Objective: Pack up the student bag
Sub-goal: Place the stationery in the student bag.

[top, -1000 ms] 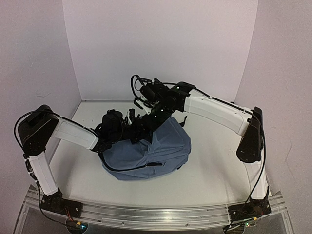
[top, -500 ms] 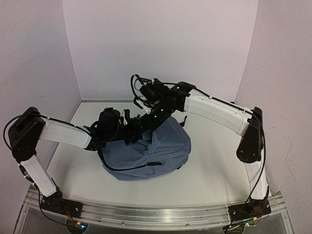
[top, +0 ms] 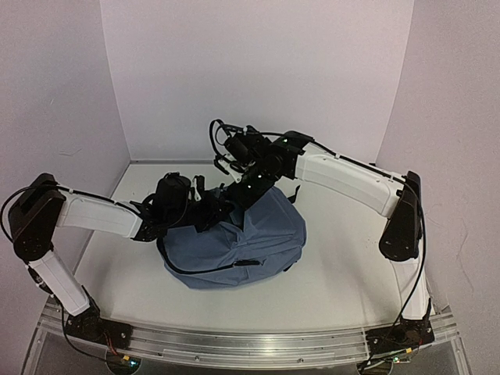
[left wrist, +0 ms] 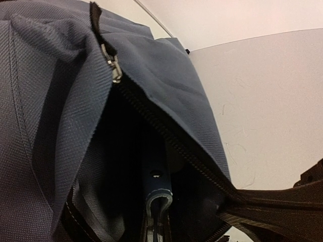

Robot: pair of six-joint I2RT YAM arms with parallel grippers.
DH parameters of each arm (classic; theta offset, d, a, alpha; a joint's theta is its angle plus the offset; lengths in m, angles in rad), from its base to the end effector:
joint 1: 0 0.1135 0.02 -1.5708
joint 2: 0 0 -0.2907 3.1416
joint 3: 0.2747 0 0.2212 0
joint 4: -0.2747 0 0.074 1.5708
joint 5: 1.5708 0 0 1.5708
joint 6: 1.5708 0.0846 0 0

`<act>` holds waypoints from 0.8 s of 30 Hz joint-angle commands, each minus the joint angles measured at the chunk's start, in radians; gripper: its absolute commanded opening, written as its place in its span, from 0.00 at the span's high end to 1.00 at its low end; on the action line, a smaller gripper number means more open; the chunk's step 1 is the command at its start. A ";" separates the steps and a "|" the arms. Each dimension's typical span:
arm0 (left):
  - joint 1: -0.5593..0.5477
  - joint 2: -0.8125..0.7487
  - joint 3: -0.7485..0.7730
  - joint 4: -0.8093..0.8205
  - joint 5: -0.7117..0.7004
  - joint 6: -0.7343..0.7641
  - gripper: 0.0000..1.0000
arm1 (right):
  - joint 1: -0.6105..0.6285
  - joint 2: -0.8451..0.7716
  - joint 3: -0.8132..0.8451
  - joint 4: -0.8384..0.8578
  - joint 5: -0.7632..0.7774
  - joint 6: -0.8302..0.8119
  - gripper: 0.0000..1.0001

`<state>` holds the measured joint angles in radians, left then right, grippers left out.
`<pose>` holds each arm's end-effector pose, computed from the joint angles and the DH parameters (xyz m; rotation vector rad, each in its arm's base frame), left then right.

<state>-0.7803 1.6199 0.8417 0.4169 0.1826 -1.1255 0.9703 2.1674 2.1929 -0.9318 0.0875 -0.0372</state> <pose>0.2557 -0.2748 0.2416 -0.2419 2.2024 -1.3630 0.2842 0.4019 0.2948 -1.1713 2.2032 0.2897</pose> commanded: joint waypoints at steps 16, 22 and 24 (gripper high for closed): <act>-0.008 0.158 0.085 0.128 0.127 0.077 0.85 | -0.008 -0.043 0.033 0.025 -0.080 0.028 1.00; -0.021 -0.006 0.038 -0.081 0.003 0.123 0.51 | -0.053 -0.031 0.006 0.025 -0.163 0.082 0.94; -0.026 -0.050 0.033 -0.128 -0.018 0.140 0.44 | -0.071 -0.026 -0.004 0.026 -0.204 0.103 0.93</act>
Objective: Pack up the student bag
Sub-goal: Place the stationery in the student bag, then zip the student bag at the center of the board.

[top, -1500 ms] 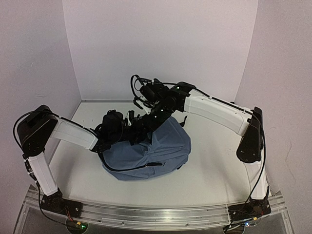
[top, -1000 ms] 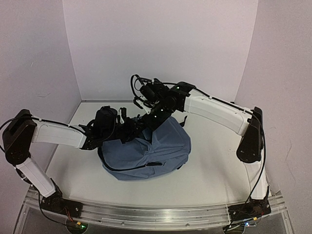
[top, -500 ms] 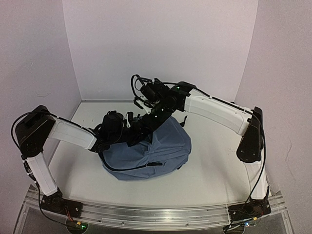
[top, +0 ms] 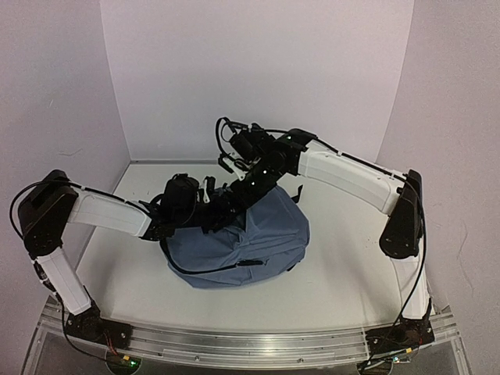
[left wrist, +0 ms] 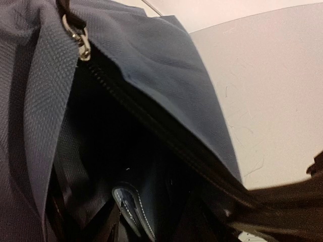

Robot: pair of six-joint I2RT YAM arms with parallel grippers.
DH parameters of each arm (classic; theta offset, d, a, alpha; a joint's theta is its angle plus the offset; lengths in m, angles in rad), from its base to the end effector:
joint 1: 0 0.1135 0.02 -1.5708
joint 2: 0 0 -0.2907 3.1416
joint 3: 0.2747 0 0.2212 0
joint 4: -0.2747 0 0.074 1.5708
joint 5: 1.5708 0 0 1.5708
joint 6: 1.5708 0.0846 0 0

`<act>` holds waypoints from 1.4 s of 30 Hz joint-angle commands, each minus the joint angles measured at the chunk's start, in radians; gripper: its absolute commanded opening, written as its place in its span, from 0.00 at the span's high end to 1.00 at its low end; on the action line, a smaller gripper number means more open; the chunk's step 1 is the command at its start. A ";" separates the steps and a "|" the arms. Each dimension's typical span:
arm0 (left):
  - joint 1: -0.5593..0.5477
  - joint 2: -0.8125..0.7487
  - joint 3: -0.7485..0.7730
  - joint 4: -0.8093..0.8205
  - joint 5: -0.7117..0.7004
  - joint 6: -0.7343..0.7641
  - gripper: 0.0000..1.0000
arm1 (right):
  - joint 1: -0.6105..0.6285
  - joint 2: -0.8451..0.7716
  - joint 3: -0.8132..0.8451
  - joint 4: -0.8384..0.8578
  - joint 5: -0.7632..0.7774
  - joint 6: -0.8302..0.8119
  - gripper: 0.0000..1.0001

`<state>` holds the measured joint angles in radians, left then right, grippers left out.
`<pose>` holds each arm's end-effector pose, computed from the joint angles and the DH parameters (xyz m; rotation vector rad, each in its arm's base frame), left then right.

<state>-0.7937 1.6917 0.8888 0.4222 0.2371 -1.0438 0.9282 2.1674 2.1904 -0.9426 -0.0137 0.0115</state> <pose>0.2601 -0.2928 0.2325 -0.0996 2.2325 -1.3594 0.2933 0.3937 0.2927 -1.1280 2.2729 0.4033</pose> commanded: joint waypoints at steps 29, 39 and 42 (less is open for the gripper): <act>0.168 -0.217 0.340 -0.765 -0.086 0.518 0.32 | -0.204 -0.012 -0.129 0.101 -0.763 0.162 0.30; 0.273 -0.051 0.392 -0.636 0.097 0.475 0.33 | -0.266 -0.008 -0.036 0.145 -0.513 0.118 0.33; 0.299 0.012 0.411 -0.587 0.143 0.459 0.35 | -0.266 0.046 0.023 0.152 -0.476 0.117 0.34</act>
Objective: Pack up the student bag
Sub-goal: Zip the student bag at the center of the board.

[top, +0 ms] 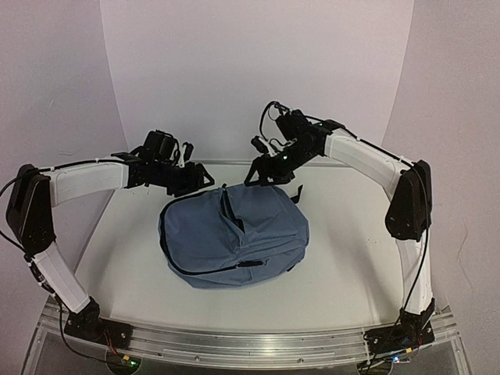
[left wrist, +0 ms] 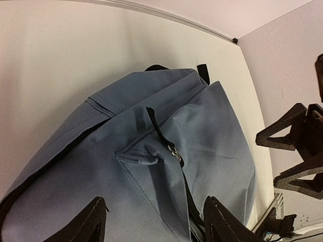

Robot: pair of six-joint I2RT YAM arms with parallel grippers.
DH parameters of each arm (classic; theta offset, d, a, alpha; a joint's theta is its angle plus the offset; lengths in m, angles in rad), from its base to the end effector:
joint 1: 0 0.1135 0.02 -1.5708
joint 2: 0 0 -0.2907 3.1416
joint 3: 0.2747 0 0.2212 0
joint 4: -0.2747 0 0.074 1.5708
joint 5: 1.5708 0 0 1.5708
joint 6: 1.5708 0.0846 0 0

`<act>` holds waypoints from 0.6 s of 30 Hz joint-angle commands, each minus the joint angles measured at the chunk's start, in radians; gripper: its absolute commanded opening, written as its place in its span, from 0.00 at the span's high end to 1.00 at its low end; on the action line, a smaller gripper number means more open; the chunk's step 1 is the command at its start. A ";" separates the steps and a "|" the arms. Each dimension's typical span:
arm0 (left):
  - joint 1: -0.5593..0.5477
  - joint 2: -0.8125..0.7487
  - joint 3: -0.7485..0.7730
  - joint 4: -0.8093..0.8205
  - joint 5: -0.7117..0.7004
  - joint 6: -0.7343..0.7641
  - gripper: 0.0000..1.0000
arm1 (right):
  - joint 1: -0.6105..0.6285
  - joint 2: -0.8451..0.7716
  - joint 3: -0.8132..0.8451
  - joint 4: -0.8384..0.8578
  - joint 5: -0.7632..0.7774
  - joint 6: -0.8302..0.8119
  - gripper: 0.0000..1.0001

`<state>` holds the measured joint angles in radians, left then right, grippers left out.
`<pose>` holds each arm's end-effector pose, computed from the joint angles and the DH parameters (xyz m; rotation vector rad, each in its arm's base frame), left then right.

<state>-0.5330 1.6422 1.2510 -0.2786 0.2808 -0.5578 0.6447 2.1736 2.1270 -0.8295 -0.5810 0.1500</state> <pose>0.3172 -0.2144 0.2813 0.1322 2.3641 -0.8782 0.3661 0.3333 0.2918 -0.8825 2.3794 1.0490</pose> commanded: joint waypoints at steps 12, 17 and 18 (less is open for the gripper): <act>0.041 0.270 0.105 0.235 0.327 -0.022 0.50 | -0.002 0.002 -0.200 0.130 0.112 -0.099 0.47; -0.007 0.282 0.089 0.271 0.380 -0.005 0.63 | -0.001 -0.124 -0.441 0.206 0.030 -0.065 0.53; -0.020 0.286 0.089 0.271 0.387 0.000 0.66 | 0.000 -0.147 -0.482 0.212 0.012 -0.061 0.54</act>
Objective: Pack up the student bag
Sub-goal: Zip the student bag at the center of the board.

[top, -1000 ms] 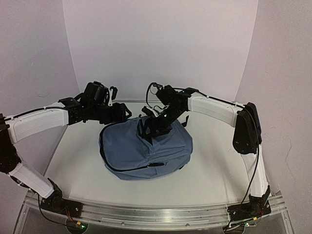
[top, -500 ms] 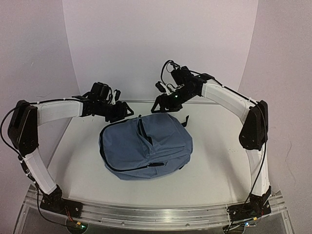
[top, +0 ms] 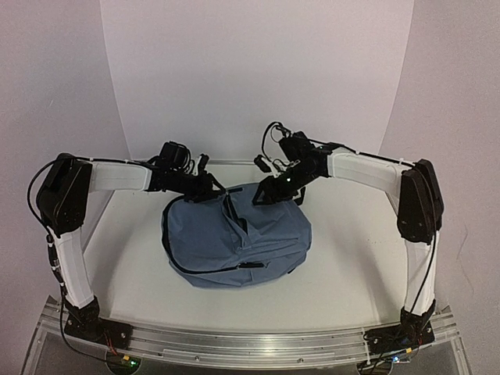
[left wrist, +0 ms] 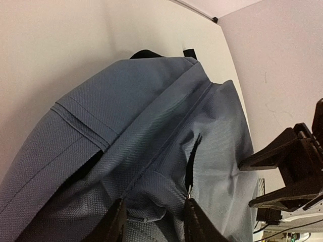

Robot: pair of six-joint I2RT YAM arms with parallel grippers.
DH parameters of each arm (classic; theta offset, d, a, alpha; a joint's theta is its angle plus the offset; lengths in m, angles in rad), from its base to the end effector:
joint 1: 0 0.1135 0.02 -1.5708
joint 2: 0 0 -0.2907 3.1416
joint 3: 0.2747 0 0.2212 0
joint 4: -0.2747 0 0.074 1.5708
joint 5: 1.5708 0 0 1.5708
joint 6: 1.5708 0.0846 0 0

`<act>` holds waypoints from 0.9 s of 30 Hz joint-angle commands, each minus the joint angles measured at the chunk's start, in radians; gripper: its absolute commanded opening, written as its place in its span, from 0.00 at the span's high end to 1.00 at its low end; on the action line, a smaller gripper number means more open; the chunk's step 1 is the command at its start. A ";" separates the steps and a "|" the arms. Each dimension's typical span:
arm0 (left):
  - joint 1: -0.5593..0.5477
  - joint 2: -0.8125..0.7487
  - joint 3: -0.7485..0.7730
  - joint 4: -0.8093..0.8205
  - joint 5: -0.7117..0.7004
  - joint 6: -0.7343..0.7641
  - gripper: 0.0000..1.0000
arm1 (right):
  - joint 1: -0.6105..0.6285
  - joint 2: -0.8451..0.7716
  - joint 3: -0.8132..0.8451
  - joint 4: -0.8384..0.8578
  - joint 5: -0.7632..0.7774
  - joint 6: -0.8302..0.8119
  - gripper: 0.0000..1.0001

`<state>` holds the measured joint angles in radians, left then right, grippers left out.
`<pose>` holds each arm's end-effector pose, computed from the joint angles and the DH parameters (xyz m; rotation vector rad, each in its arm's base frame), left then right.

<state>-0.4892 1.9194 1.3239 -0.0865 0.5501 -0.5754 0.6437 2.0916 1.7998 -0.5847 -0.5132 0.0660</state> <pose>0.3699 -0.2471 0.2249 0.2177 2.3996 -1.1578 0.3593 0.3215 0.2484 -0.9426 2.3364 0.9324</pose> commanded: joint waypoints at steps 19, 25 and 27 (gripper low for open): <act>-0.130 -0.119 -0.122 0.251 0.123 0.006 0.62 | 0.002 -0.037 0.045 -0.008 -0.053 0.126 0.46; -0.097 -0.179 -0.193 0.293 0.088 -0.029 0.46 | 0.002 0.113 0.189 0.000 -0.124 0.237 0.43; -0.087 -0.193 -0.209 0.296 0.086 -0.029 0.44 | 0.002 0.151 0.217 0.006 -0.133 0.275 0.42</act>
<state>-0.6029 1.8019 1.1446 0.1380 0.6357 -0.5881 0.6476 2.1670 1.9521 -0.5861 -0.6119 0.2442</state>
